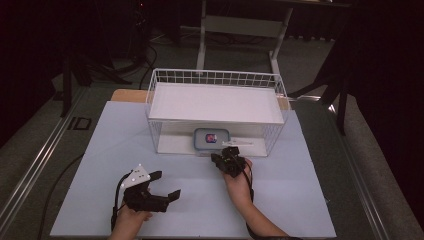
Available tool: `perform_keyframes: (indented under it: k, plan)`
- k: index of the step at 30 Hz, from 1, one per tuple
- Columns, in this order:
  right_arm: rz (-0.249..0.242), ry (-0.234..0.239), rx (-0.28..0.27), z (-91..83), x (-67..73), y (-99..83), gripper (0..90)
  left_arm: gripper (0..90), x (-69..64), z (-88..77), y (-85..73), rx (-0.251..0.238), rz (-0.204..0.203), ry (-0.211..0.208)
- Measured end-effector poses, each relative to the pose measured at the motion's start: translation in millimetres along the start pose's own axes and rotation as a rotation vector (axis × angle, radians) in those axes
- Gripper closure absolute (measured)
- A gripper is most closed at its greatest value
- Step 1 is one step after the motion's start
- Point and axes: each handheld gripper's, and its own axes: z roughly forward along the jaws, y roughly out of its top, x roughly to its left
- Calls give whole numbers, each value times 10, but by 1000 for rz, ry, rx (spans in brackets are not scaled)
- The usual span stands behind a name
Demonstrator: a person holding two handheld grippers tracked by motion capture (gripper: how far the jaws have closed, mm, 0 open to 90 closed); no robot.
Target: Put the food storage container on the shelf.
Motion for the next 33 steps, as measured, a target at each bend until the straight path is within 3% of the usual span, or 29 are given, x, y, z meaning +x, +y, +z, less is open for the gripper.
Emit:
perform_keyframes:
  k: [2, 7, 18, 29, 33]
  plan:
    - [7, -6, -1, 36, -11, 18, 897, 26, -5, 4, -7, -5, 5, 18]
    - [25, -10, -19, 98, -40, 81, 892, 26, 9, 10, -4, -7, 2, 12]
    - [18, -44, -24, 299, -58, 244, 887, 26, 43, 4, -29, -12, 2, 22]
    - [40, -84, -47, 394, -94, 372, 887, 26, 49, 2, -42, -11, 6, 26]
    - [51, -80, -50, 413, -104, 426, 889, 26, 73, -10, -48, -15, -5, 31]
